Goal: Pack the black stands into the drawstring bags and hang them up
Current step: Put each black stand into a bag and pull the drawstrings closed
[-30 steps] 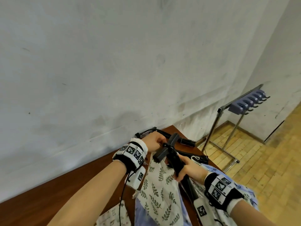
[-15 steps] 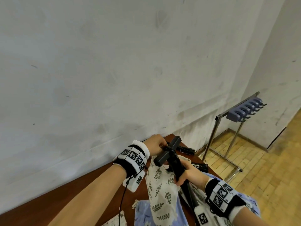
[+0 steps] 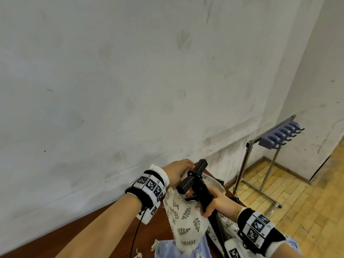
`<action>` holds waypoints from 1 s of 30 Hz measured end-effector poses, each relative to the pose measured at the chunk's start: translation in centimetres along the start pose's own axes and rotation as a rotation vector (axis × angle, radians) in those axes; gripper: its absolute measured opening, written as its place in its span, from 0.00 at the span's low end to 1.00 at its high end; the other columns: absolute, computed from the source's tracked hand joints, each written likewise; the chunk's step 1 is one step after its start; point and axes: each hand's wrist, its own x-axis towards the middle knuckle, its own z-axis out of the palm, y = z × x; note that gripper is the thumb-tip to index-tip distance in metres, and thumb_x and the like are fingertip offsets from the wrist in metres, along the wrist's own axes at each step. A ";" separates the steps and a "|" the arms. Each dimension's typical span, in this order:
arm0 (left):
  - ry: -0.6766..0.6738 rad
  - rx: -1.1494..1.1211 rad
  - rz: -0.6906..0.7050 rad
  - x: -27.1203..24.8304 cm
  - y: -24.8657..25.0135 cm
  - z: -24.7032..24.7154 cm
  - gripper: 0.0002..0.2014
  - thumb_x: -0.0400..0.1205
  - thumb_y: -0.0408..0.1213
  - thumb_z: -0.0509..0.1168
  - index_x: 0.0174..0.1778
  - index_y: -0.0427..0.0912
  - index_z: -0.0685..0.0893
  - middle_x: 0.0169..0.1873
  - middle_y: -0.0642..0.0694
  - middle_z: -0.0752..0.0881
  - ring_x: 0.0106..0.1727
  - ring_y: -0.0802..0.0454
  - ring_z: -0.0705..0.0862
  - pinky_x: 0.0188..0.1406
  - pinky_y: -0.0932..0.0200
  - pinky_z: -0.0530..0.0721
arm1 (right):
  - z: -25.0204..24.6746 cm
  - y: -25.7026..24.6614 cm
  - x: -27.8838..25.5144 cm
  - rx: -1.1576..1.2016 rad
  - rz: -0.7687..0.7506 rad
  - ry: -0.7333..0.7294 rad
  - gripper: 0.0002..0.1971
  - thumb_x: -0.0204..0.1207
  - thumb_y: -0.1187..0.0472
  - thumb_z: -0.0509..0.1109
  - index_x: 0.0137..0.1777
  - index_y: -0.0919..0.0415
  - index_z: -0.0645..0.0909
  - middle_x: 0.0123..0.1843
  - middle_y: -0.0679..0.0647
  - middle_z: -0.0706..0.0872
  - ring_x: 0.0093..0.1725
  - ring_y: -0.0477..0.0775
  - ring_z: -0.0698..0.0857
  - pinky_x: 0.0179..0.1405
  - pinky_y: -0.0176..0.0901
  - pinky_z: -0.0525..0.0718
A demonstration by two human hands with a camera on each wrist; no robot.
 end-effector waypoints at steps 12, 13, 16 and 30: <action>0.143 -0.100 0.110 -0.9 0.8 -0.1 0.37 0.76 0.32 0.71 0.80 0.47 0.65 0.80 0.51 0.60 0.78 0.52 0.66 0.70 0.69 0.62 | -0.7 1.6 0.9 0.043 0.357 0.005 0.34 0.54 0.78 0.72 0.62 0.54 0.80 0.66 0.61 0.82 0.64 0.64 0.80 0.62 0.56 0.85; 0.146 -0.101 0.120 -1.0 0.8 -0.1 0.37 0.76 0.31 0.71 0.81 0.47 0.64 0.80 0.52 0.60 0.78 0.53 0.66 0.70 0.69 0.63 | -0.7 1.7 1.0 0.030 0.381 0.002 0.33 0.56 0.79 0.71 0.62 0.54 0.81 0.65 0.60 0.82 0.64 0.63 0.81 0.61 0.55 0.85; 0.089 -0.065 0.152 -1.5 1.4 0.0 0.41 0.73 0.20 0.65 0.81 0.50 0.63 0.81 0.54 0.58 0.77 0.52 0.67 0.67 0.62 0.74 | -0.7 2.4 1.2 -0.068 0.452 -0.042 0.34 0.53 0.79 0.72 0.63 0.60 0.83 0.62 0.63 0.84 0.60 0.66 0.84 0.51 0.54 0.87; -0.138 0.040 0.287 -3.7 4.2 2.8 0.36 0.74 0.19 0.63 0.79 0.43 0.68 0.80 0.50 0.63 0.80 0.50 0.63 0.77 0.57 0.64 | -1.5 3.3 1.5 0.192 0.584 -0.054 0.26 0.67 0.63 0.79 0.64 0.71 0.78 0.43 0.61 0.85 0.39 0.56 0.84 0.48 0.48 0.82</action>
